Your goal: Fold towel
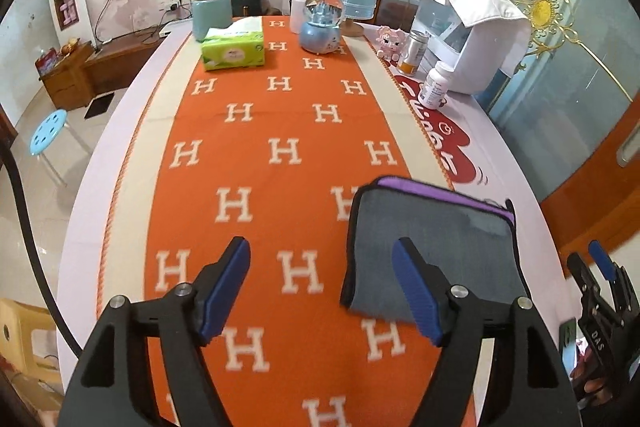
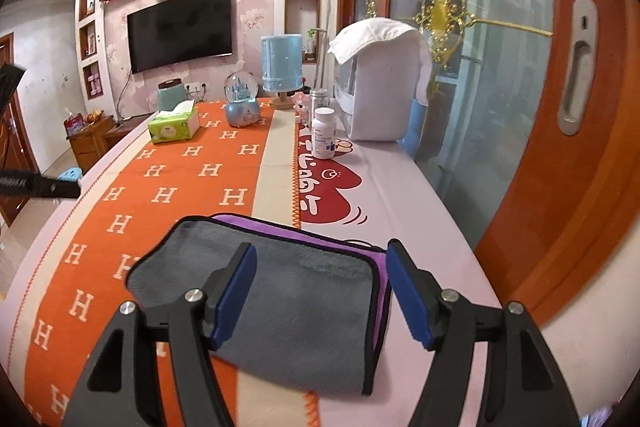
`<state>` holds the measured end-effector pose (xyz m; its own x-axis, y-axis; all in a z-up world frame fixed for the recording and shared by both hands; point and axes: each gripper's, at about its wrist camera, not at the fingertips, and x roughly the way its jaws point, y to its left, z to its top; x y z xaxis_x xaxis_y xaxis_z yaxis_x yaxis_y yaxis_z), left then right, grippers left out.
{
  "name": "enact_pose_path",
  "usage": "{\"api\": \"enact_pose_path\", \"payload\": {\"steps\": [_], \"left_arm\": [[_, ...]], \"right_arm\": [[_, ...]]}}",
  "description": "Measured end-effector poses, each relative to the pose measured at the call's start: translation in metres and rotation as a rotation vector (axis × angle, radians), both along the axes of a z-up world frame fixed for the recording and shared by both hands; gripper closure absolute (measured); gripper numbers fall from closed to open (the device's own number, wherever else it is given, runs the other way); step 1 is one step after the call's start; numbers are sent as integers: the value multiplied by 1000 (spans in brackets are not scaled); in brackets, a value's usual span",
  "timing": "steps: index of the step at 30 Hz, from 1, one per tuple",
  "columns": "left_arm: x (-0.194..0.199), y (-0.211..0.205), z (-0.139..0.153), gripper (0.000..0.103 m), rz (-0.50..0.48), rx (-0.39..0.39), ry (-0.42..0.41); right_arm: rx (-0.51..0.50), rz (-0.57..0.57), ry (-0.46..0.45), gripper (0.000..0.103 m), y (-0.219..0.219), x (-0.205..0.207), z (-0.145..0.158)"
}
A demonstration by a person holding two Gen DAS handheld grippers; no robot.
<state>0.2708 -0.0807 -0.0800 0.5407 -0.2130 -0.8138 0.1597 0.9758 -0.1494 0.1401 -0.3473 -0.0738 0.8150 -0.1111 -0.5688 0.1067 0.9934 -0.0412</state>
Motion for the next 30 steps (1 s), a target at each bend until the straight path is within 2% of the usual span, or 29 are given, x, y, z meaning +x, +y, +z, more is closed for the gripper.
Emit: {"api": "enact_pose_path", "payload": {"steps": [8, 14, 18, 24, 30], "left_arm": [[-66, 43, 6, 20, -28, -10, -4], [-111, 68, 6, 10, -50, -15, 15], [-135, 82, 1, 9, -62, -17, 20], [-165, 105, -12, 9, -16, -26, 52], [-191, 121, -16, 9, 46, -42, 61]], "right_arm": [[7, -25, -21, 24, 42, -52, 12], [32, -5, 10, 20, 72, -83, 8], [48, 25, 38, 11, 90, -102, 1], [75, 69, 135, 6, 113, -120, -16], [83, 151, 202, 0, 131, -141, -18]]}}
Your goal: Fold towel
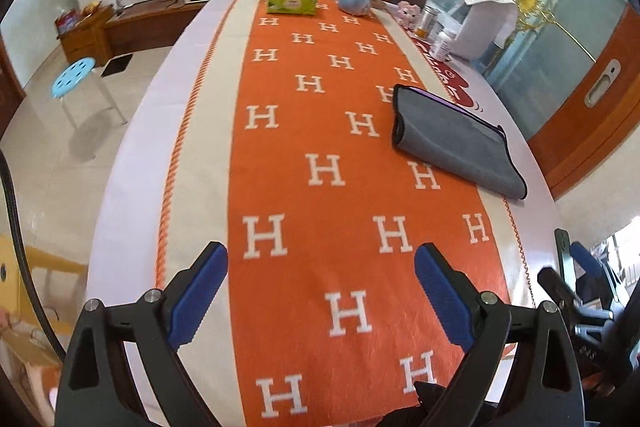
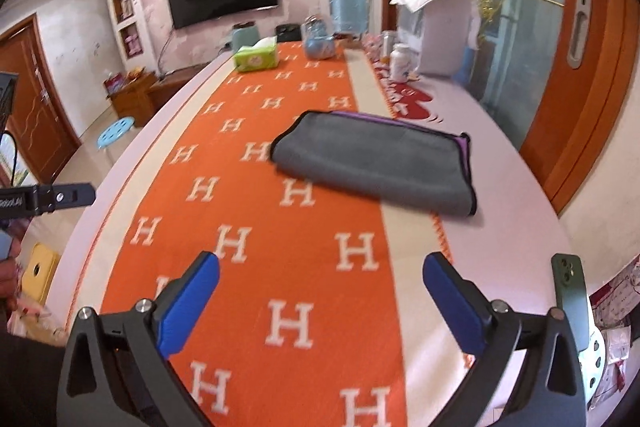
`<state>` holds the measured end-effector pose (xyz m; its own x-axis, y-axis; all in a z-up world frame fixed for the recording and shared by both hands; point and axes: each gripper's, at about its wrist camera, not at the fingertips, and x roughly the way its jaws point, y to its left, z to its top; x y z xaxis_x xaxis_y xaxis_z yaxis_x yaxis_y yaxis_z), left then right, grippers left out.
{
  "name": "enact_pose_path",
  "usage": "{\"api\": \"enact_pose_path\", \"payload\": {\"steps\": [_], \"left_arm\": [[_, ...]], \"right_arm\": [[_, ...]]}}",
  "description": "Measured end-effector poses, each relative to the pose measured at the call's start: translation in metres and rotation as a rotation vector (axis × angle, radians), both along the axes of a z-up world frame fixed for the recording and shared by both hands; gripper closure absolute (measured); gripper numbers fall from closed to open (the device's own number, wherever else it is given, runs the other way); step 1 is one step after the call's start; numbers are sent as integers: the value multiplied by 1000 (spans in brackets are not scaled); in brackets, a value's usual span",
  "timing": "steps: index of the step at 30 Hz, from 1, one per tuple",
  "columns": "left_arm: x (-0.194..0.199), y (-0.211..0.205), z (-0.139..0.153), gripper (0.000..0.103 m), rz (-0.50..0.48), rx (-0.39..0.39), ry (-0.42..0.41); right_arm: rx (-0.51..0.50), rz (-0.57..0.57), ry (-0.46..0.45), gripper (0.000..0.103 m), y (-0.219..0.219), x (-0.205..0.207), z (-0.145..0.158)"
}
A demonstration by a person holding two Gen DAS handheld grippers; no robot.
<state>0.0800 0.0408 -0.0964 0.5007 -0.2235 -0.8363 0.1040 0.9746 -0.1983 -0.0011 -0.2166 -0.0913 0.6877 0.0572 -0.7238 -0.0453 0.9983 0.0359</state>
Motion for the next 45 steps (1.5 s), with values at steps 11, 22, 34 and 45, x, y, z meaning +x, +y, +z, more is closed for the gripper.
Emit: {"api": "enact_pose_path", "payload": {"steps": [11, 22, 34, 45], "left_arm": [[-41, 16, 44, 9, 184, 0, -82], [-68, -31, 89, 9, 171, 45, -139], [-101, -61, 98, 8, 198, 178, -194], [-123, -73, 112, 1, 232, 265, -285]], "right_arm": [[69, 131, 108, 0, 28, -10, 33], [92, 70, 157, 0, 13, -33, 81], [73, 86, 106, 0, 5, -47, 89], [84, 77, 97, 0, 3, -54, 87]]}}
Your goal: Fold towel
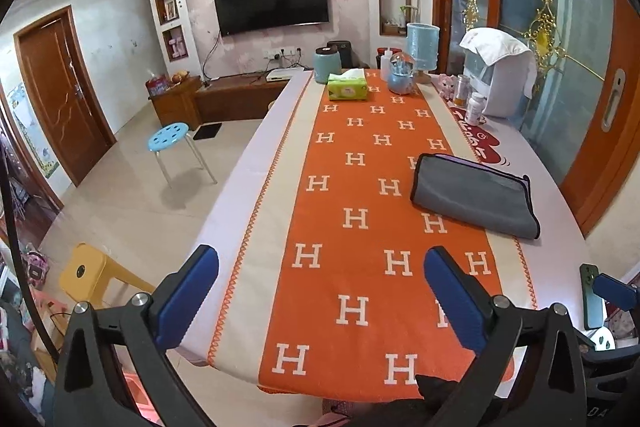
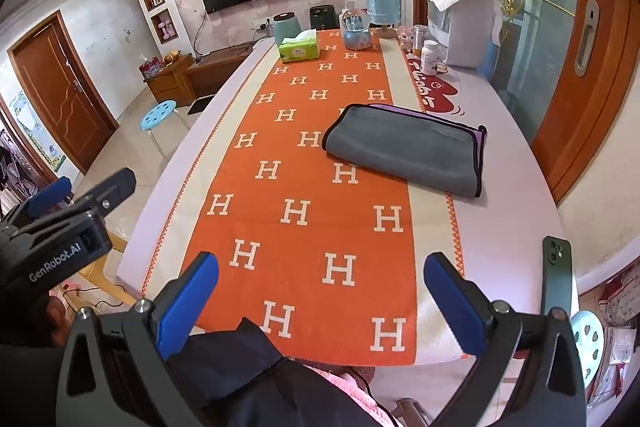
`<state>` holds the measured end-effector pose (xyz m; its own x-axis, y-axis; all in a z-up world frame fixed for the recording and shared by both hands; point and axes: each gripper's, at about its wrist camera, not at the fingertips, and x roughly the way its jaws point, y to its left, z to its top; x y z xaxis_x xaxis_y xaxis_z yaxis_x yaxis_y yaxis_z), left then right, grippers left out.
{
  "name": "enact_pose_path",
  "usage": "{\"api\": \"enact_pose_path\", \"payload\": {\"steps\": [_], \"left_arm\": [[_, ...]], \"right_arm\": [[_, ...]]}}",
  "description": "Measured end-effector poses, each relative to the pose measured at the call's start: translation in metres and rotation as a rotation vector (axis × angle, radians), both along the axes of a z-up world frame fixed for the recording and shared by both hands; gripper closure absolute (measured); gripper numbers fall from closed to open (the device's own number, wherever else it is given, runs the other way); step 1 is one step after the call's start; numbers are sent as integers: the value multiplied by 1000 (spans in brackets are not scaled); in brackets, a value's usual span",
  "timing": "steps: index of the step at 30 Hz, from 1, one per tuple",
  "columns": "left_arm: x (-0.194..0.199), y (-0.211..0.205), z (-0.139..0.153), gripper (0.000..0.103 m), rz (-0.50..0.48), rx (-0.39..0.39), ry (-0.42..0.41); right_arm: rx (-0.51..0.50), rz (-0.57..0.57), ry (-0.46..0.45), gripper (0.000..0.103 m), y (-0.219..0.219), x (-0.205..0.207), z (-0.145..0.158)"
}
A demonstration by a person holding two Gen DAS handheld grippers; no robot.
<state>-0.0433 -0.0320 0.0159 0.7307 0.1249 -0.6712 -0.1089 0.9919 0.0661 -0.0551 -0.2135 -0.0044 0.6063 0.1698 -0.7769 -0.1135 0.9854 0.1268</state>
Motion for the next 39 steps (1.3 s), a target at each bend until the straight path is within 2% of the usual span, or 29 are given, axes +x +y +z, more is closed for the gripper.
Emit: {"api": "enact_pose_path", "payload": {"steps": [20, 39], "left_arm": [[3, -4, -3, 1, -57, 10, 20], [0, -2, -10, 1, -63, 2, 29]], "right_arm": [[-10, -30, -8, 0, 4, 2, -2], [-14, -32, 18, 0, 13, -1, -11]]}}
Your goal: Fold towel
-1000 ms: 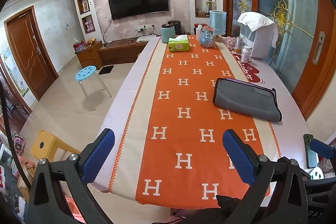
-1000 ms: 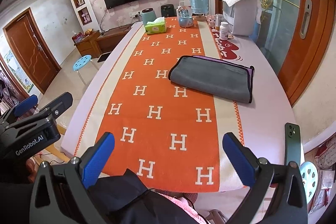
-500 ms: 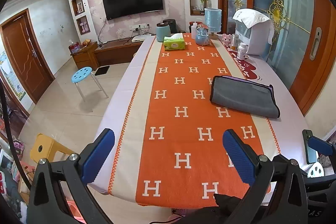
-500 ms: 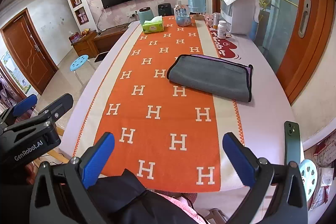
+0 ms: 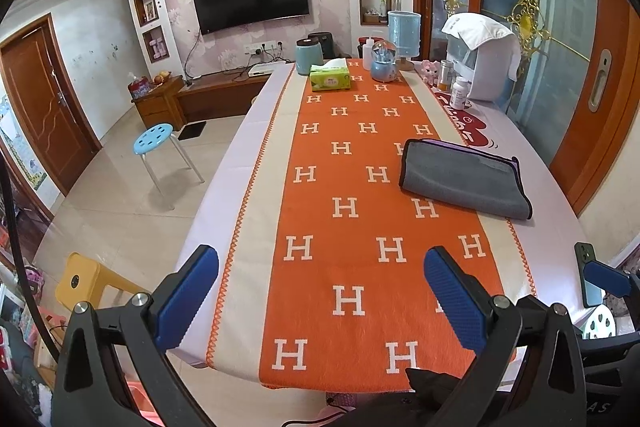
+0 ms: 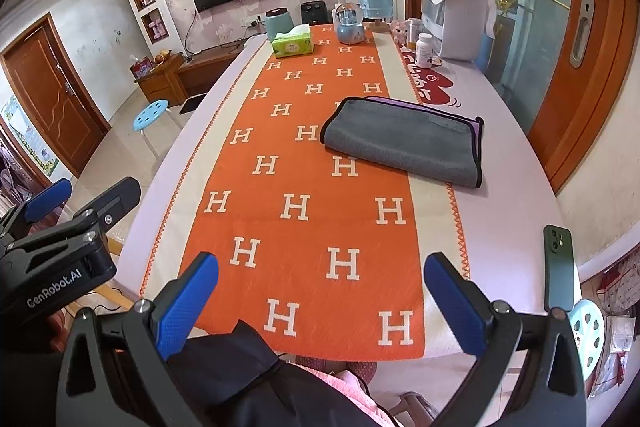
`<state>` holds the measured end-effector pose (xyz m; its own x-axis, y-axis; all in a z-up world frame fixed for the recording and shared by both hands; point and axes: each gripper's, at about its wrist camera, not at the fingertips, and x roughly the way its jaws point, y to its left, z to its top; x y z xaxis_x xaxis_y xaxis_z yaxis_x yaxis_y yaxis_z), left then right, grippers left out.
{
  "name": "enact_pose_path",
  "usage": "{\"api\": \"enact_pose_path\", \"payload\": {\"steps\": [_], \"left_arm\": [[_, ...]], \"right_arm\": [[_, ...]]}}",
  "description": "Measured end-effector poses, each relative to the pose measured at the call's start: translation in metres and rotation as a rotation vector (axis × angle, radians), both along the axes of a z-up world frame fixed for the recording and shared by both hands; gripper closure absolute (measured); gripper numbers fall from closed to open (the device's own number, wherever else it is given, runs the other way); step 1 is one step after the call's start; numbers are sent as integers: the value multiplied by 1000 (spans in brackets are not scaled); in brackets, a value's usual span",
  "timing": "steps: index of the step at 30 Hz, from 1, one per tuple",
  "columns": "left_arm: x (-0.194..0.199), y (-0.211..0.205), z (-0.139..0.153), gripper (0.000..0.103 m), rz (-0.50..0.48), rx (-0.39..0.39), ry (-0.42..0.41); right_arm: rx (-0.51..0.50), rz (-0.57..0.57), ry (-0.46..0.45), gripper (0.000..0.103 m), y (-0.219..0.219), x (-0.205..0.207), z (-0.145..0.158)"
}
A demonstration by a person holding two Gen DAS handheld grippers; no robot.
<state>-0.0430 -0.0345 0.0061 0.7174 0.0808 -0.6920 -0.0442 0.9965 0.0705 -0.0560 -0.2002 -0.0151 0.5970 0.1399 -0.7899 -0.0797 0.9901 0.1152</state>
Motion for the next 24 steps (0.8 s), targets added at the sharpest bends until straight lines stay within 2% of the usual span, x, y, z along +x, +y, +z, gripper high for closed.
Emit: {"api": "enact_pose_path", "payload": {"steps": [24], "left_arm": [[0, -4, -9, 1, -23, -8, 14]], "right_arm": [[-1, -5, 17, 0, 1, 1, -4]]}}
